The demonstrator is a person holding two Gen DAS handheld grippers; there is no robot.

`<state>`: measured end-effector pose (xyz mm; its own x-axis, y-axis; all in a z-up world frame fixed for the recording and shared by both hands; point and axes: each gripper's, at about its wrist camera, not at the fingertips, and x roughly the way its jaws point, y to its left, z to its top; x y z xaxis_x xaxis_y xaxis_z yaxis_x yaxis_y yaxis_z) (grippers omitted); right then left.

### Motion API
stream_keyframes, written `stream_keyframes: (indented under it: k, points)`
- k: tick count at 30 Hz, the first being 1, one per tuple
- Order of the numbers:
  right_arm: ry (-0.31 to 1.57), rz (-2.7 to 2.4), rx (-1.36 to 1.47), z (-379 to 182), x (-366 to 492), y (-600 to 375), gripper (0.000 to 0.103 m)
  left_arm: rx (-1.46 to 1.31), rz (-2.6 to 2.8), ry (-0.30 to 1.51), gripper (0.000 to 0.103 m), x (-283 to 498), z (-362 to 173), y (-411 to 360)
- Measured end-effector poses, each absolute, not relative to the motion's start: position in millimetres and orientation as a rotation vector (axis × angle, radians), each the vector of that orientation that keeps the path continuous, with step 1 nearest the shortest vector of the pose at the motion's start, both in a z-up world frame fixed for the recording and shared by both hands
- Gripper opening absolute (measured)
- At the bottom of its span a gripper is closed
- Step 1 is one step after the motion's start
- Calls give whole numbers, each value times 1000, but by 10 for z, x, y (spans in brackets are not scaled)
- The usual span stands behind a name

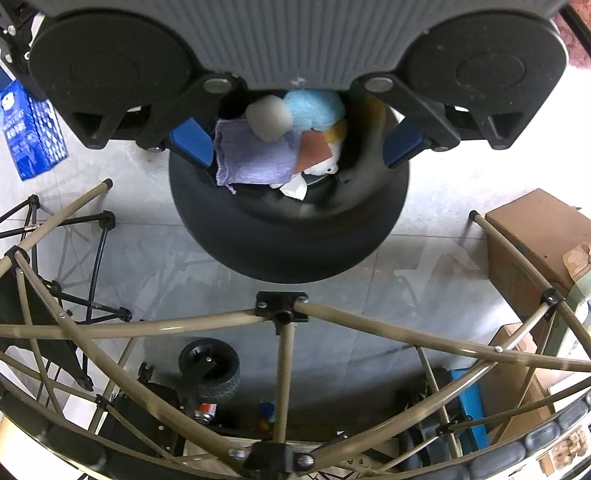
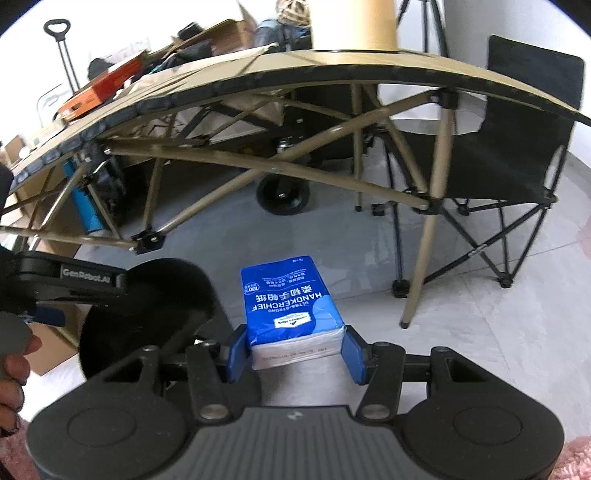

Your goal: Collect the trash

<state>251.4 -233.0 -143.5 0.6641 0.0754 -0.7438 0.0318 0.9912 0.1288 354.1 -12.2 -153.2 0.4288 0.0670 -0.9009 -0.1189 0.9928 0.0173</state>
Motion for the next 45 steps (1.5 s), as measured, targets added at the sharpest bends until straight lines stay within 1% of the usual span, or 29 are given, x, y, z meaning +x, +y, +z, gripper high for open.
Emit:
stream_keyframes:
  k: [7,14,17,18,19,20,21,23,26,37,45]
  points:
    - [861,150,59,-1368,2728,-1819,52,-56,141,1115,101,3432,-1480,193]
    - [930,236,9,-1431,3110,-1238,52,-58,212,1076,102,3297,-1417,653]
    - [990,250,2,-1469,3303,-1038,56,-80,229,1064,102,3219,-1380,812]
    - [1005,249,3,-1478,3346,-1004,68,-83,234,1056,102,3194,-1357,847]
    - [1021,242,4,-1476,3389,-967,76,-85,238,1045,102,3160,-1328,892]
    - [1030,234,7,-1459,3407,-939,91,-87,243,1027,103,3117,-1282,930]
    - [1033,228,9,-1431,3406,-917,94,-88,249,1008,103,3074,-1238,961]
    - [1036,234,10,-1344,3347,-896,95,-83,255,980,103,3006,-1143,1002]
    - [1056,253,24,-1157,3196,-921,103,-105,231,959,103,2886,-966,1069]
    - [965,275,-57,-285,2246,-1101,103,-11,110,807,103,2161,-192,861]
    - [900,260,-57,41,1787,-1248,103,0,58,778,103,1780,22,709]
